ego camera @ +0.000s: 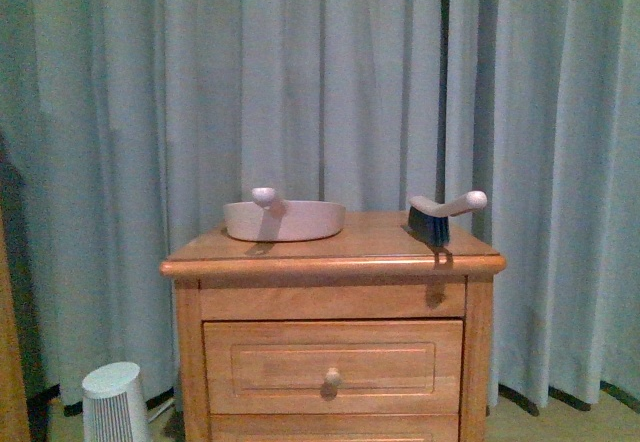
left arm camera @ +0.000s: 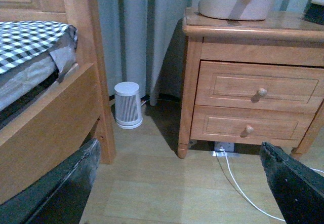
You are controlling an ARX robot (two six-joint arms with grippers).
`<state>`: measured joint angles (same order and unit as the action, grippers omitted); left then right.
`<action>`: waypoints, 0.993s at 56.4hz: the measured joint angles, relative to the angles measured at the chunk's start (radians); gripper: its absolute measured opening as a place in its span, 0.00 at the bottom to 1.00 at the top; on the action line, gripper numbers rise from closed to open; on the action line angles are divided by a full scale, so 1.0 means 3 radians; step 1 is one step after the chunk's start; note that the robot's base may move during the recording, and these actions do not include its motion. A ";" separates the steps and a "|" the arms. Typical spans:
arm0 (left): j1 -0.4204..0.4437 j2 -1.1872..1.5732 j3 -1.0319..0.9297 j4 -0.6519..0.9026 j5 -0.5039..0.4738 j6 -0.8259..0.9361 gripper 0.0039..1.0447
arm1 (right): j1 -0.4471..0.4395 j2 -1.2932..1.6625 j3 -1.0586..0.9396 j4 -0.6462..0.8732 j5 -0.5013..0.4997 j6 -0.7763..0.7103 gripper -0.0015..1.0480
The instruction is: Clean up trash
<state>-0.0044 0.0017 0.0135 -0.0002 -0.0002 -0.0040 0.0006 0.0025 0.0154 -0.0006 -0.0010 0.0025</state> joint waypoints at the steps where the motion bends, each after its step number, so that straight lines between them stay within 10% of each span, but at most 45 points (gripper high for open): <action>1: 0.0000 0.0000 0.0000 0.0000 0.0001 0.0000 0.93 | 0.0000 0.0000 0.0000 0.0000 0.0003 0.0000 0.93; 56: 0.0000 0.0000 0.0000 0.0000 0.0000 0.0000 0.93 | 0.0000 0.0001 0.0000 0.0000 0.0001 0.0000 0.93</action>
<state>-0.0044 0.0017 0.0135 -0.0002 -0.0002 -0.0040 0.0006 0.0029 0.0154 -0.0006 -0.0006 0.0025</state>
